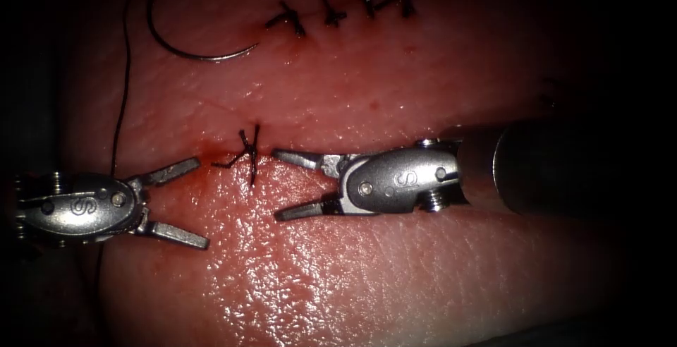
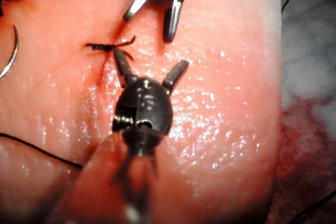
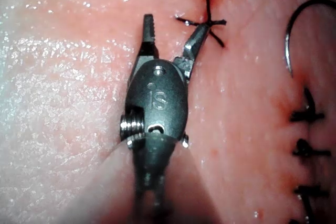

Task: Wound Closure
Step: Pick up tail of suture with left tool and pull taut

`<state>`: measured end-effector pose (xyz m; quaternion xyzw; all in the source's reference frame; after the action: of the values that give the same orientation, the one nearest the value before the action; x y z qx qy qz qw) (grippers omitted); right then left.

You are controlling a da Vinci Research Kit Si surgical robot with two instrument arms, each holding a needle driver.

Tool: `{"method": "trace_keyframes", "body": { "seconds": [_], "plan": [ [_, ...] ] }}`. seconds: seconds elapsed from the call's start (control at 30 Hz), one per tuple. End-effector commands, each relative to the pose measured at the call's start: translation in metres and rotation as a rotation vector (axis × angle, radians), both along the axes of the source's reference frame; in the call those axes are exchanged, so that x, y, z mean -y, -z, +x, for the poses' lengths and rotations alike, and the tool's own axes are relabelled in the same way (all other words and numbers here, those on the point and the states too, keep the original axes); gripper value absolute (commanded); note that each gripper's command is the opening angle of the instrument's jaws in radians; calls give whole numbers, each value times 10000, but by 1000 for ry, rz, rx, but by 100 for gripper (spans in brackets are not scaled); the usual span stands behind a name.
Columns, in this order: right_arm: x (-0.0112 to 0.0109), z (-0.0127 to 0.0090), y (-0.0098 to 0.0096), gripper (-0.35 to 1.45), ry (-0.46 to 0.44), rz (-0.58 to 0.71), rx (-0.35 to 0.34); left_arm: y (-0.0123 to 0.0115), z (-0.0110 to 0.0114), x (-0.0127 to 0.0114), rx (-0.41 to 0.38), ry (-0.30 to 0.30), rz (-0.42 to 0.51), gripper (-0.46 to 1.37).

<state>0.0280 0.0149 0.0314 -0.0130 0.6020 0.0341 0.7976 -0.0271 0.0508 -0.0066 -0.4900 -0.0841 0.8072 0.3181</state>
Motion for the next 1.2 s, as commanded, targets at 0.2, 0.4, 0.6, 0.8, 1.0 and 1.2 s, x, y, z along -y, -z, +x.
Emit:
{"method": "trace_keyframes", "body": {
  "seconds": [0.2, 0.4, 0.6, 0.8, 1.0, 1.2],
  "plan": [
    [1, 0, -1, 91, 1, -2, 0, -4, -9, -14, 18, 44, -10, 51],
    [2, 0, -2, 91, 1, -3, 0, -8, -18, -18, 24, 55, -24, 39],
    [2, 0, -3, 93, 2, -4, 0, -8, -24, -19, 49, 46, -39, 24],
    [2, 0, -2, 93, 2, -4, 0, -10, -21, -20, 52, 41, -40, 12],
    [2, 0, -2, 94, 1, -4, 0, -12, -19, -21, 47, 23, -71, -35],
    [-1, 4, -4, 93, -12, -2, 10, -11, -20, -22, 45, 15, -98, -35]
  ]
}}
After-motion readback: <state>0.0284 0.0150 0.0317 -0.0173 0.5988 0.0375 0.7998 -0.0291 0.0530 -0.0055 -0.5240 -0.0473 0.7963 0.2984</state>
